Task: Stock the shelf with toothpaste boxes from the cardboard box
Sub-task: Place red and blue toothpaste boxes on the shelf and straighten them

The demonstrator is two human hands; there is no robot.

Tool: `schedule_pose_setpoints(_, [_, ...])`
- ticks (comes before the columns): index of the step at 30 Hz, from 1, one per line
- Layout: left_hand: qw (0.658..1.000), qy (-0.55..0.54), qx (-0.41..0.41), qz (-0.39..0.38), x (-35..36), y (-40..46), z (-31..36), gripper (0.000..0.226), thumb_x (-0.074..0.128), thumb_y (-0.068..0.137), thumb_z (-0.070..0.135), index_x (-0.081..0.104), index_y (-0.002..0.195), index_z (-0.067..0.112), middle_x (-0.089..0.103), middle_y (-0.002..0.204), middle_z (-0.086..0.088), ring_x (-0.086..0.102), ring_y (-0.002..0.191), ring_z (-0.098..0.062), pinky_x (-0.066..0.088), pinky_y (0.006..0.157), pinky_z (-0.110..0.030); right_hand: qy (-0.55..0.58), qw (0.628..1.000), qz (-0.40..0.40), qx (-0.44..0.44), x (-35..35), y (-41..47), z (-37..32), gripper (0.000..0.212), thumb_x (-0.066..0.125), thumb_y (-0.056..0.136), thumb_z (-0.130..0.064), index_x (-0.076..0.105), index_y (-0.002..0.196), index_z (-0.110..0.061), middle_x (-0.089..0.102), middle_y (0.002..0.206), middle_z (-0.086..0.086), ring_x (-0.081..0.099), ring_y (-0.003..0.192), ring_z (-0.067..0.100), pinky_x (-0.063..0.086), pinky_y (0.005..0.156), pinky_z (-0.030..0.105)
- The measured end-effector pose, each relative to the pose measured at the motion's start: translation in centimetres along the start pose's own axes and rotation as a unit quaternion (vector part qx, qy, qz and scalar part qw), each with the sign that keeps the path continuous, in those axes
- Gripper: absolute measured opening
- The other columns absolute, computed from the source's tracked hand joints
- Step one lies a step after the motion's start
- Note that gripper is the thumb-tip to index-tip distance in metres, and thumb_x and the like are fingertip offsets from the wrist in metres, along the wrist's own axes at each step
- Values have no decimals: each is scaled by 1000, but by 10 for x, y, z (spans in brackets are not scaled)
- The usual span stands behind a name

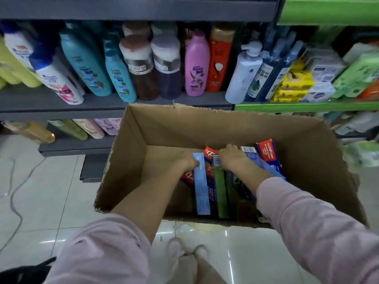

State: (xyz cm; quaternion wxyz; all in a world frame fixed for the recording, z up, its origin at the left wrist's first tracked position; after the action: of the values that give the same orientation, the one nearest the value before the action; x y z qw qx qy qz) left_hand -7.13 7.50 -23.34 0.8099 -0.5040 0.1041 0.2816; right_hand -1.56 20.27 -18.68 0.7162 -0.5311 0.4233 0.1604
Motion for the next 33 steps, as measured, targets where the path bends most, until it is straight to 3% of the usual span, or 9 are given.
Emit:
schedule_pose_setpoints(3, [999, -9, -17, -35, 19, 2, 0, 46, 67, 86, 27, 55, 119, -3, 64, 117, -17, 66, 98, -32, 56, 83, -36, -19, 999, -19, 28, 6, 17, -1, 47, 48, 93, -20, 41, 139, -10, 29, 141, 15, 27, 133, 31, 32, 105, 40])
schedule_pose_setpoints(6, [998, 25, -31, -38, 34, 12, -4, 65, 72, 82, 35, 48, 131, -1, 56, 128, -19, 56, 117, -34, 47, 94, -38, -28, 998, -36, 54, 16, 33, -8, 55, 51, 92, -33, 36, 141, -13, 27, 140, 15, 25, 132, 31, 28, 106, 45])
schedule_pose_setpoints(12, [999, 40, 10, -3, 16, 23, -6, 52, 64, 87, 33, 51, 127, 3, 56, 125, -13, 57, 113, -29, 49, 85, -33, -59, 994, -9, 91, 30, 42, -13, 52, 41, 95, -31, 36, 141, -8, 23, 140, 18, 21, 133, 34, 21, 110, 48])
schedule_pose_setpoints(15, [999, -22, 22, 40, -12, 16, -12, 45, 58, 90, 32, 54, 124, 3, 57, 125, -15, 57, 112, -31, 49, 89, -35, 26, 997, 30, 61, 16, 38, -21, 53, 46, 95, -33, 37, 139, -6, 27, 140, 15, 23, 133, 31, 24, 110, 43])
schedule_pose_setpoints(17, [997, -48, 29, 56, -28, 9, -13, 40, 54, 91, 30, 57, 119, 2, 60, 119, -16, 60, 105, -31, 49, 81, -34, 150, 986, 71, 13, -3, 27, -26, 54, 53, 92, -36, 37, 132, -3, 38, 135, 16, 34, 128, 32, 34, 102, 40])
schedule_pose_setpoints(21, [991, -99, 60, 73, -53, -15, -1, 28, 48, 94, 29, 61, 100, 4, 64, 107, -16, 61, 93, -29, 43, 67, -30, 348, 927, 115, -79, -42, -7, -28, 28, 53, 93, -25, 31, 102, -11, 57, 99, 16, 56, 91, 35, 37, 68, 32])
schedule_pose_setpoints(26, [967, -203, 109, 111, -82, -60, 20, 68, 45, 67, 55, 54, 110, 3, 66, 105, -18, 66, 91, -33, 53, 87, -44, 522, 828, 158, -129, -88, -44, -29, 24, 50, 95, -24, 43, 112, -9, 63, 101, 5, 61, 93, 24, 46, 80, 34])
schedule_pose_setpoints(28, [953, -227, 144, 143, -100, -89, 33, 57, 45, 73, 53, 51, 109, 8, 62, 97, -13, 63, 85, -28, 51, 87, -42, 561, 793, 177, -160, -106, -61, -35, 21, 48, 96, -29, 45, 111, -15, 66, 101, 5, 64, 93, 23, 49, 88, 40])
schedule_pose_setpoints(33, [918, -239, 235, 214, -151, -153, 57, 38, 62, 87, 42, 49, 107, 13, 59, 83, -1, 57, 67, -15, 45, 64, -30, 673, 683, 183, -217, -162, -103, -46, 19, 40, 100, -32, 57, 96, -24, 64, 86, 1, 62, 75, 16, 53, 76, 35])
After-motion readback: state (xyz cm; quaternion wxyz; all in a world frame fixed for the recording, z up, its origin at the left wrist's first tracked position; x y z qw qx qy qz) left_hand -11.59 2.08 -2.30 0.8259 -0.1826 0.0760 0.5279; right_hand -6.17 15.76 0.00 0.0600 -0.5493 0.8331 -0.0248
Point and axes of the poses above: each hand's wrist, its own y-axis towards the middle knuckle, its own x-axis out of the palm, z = x × y, the point moved 9 cm from there along y, towards the middle knuckle
